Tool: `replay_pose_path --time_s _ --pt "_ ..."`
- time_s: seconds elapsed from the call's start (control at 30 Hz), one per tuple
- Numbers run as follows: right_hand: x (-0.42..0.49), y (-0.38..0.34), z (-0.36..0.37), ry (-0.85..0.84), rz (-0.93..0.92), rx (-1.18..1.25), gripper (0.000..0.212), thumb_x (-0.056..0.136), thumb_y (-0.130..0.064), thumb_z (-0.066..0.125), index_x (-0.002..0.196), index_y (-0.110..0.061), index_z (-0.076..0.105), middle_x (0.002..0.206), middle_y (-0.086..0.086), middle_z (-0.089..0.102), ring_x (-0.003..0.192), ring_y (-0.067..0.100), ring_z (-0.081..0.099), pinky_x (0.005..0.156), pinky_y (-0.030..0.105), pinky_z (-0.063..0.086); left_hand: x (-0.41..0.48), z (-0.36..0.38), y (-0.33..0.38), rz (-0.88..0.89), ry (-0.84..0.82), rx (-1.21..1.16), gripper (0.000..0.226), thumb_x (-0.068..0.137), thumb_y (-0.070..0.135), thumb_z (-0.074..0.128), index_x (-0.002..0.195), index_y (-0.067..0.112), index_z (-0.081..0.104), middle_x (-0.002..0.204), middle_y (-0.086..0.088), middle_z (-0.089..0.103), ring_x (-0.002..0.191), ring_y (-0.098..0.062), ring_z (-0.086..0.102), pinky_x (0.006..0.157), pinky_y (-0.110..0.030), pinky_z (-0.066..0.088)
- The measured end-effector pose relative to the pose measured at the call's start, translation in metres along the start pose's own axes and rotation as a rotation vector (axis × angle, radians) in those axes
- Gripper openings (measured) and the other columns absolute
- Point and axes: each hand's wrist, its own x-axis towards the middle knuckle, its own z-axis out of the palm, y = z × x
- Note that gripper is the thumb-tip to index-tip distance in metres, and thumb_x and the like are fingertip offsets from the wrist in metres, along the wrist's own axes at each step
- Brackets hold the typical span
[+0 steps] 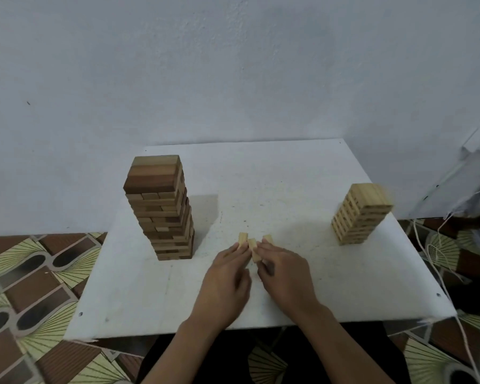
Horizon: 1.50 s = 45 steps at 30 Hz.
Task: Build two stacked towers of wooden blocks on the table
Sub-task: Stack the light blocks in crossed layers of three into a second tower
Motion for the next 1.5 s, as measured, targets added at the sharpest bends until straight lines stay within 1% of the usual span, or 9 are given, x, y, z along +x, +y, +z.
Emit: replay_pose_path --time_s 0.27,0.33,0.43,0.5,0.63,0.9,1.03,1.33,1.5 --pt "-0.004 0.003 -0.023 -0.051 -0.029 0.159 0.048 0.083 -0.007 0.078 0.128 -0.020 0.069 0.132 -0.007 0.066 0.124 -0.001 0.055 0.109 0.011 0.035 -0.002 -0.011 0.001 0.035 0.071 -0.039 0.046 0.084 0.017 0.078 0.128 0.025 0.066 0.121 0.016 0.065 0.111 0.001 0.057 0.097 -0.016 0.045" --pt "-0.002 0.004 -0.027 -0.055 -0.040 0.178 0.050 0.081 -0.007 0.080 0.128 -0.019 0.069 0.131 -0.007 0.066 0.120 -0.004 0.055 0.105 0.004 0.033 0.002 -0.012 0.002 0.020 0.062 -0.035 0.050 0.083 0.023 0.080 0.130 0.027 0.064 0.123 0.017 0.060 0.113 0.002 0.055 0.098 -0.015 0.044" --pt "0.002 0.007 -0.029 -0.052 -0.019 0.154 0.057 0.079 -0.017 0.082 0.133 -0.023 0.065 0.136 -0.013 0.058 0.125 -0.002 0.049 0.108 0.013 0.036 0.010 -0.012 -0.003 -0.040 -0.005 -0.026 0.067 0.084 0.038 0.079 0.145 0.029 0.053 0.142 0.015 0.045 0.131 0.003 0.042 0.106 -0.007 0.031" --pt "0.007 0.011 -0.030 -0.099 0.013 0.100 0.063 0.080 -0.027 0.082 0.138 -0.025 0.059 0.139 -0.017 0.048 0.127 0.001 0.042 0.105 0.015 0.033 0.018 -0.014 -0.007 -0.058 -0.089 0.007 0.078 0.084 0.045 0.078 0.152 0.029 0.043 0.152 0.011 0.036 0.140 -0.002 0.034 0.113 -0.017 0.031" --pt "0.019 0.017 -0.032 -0.210 0.041 0.058 0.060 0.079 -0.029 0.082 0.134 -0.019 0.062 0.129 -0.012 0.055 0.118 0.007 0.050 0.102 0.028 0.043 0.037 -0.020 -0.005 -0.031 -0.184 0.028 0.068 0.085 0.035 0.079 0.145 0.020 0.053 0.135 0.012 0.053 0.123 -0.003 0.048 0.108 -0.030 0.042" --pt "0.034 0.018 -0.038 -0.306 -0.015 0.114 0.059 0.076 -0.027 0.087 0.130 -0.019 0.065 0.112 -0.012 0.057 0.095 -0.003 0.052 0.077 0.010 0.044 0.045 -0.025 -0.005 -0.034 -0.176 -0.029 0.062 0.076 0.027 0.087 0.134 0.022 0.063 0.115 0.014 0.063 0.100 0.004 0.055 0.084 -0.008 0.040" --pt "0.039 0.015 -0.040 -0.355 -0.031 0.059 0.043 0.077 -0.036 0.085 0.116 -0.025 0.070 0.105 -0.011 0.051 0.091 0.004 0.053 0.079 0.024 0.051 0.045 -0.023 -0.007 -0.060 -0.170 -0.093 0.076 0.076 0.022 0.087 0.143 0.027 0.053 0.122 0.013 0.062 0.105 0.005 0.055 0.091 -0.014 0.046" --pt "0.021 0.004 -0.023 -0.130 0.083 0.023 0.057 0.071 -0.053 0.084 0.108 -0.013 0.068 0.097 -0.004 0.050 0.082 0.009 0.052 0.073 0.028 0.050 0.048 -0.022 -0.007 -0.066 -0.184 -0.228 0.083 0.074 -0.002 0.079 0.145 0.031 0.050 0.120 0.008 0.059 0.115 -0.002 0.056 0.102 -0.024 0.048" --pt "0.009 0.007 -0.022 -0.010 0.155 0.192 0.058 0.077 -0.050 0.082 0.119 -0.011 0.069 0.098 -0.007 0.054 0.079 0.009 0.057 0.070 0.019 0.049 0.039 -0.021 -0.003 -0.039 -0.105 -0.205 0.060 0.089 0.024 0.067 0.147 0.027 0.049 0.129 0.012 0.056 0.122 0.000 0.052 0.107 -0.031 0.046"
